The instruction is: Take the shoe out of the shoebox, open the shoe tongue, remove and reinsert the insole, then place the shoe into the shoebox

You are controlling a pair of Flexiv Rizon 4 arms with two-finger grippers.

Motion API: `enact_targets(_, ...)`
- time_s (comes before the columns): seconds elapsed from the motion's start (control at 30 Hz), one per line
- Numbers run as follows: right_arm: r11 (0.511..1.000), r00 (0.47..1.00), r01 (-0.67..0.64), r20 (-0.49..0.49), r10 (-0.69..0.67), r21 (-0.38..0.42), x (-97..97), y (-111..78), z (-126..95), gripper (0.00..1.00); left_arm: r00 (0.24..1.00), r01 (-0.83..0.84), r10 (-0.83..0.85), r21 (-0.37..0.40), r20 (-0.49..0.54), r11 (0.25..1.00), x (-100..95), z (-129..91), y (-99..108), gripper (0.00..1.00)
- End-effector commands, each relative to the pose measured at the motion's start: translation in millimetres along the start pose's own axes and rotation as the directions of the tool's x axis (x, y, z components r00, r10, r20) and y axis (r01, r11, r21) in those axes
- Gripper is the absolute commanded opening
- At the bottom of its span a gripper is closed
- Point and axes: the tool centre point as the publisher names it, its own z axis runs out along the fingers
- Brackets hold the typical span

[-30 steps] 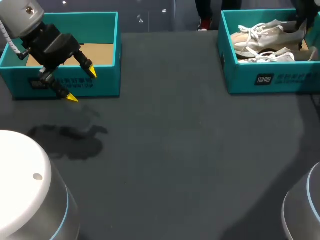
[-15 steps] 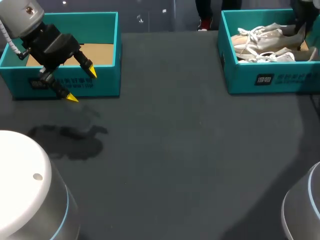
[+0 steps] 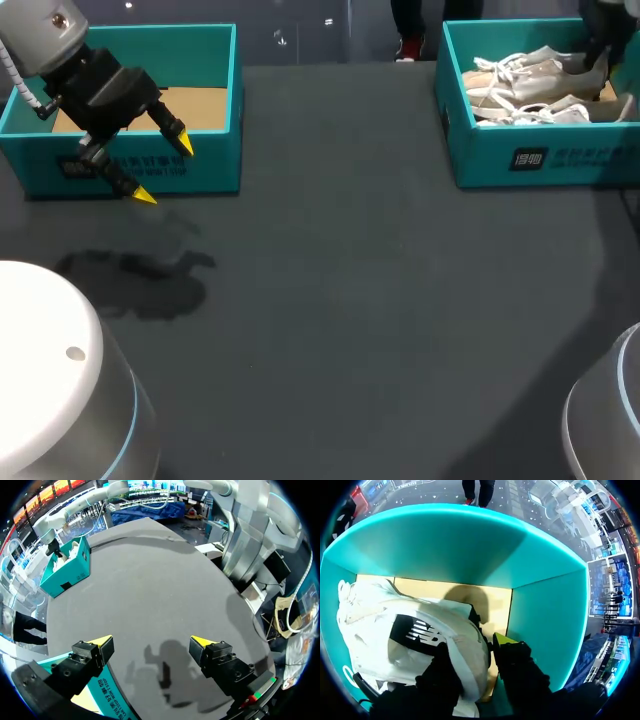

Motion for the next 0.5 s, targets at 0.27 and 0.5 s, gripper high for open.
enact_targets(0.27,1.000,1.000,-0.010,-0.015,0.010,0.011,-0.7,1.6,-2.9,0.40,1.000,-0.001,0.001,-0.003,0.000,1.000,0.7,0.0,0.1,1.00)
enact_targets(0.5,1.000,1.000,-0.011,-0.023,0.012,0.012,0.1,2.0,-7.1,0.49,1.000,-0.001,0.001,-0.003,0.000,1.000,0.7,0.0,0.1,1.00)
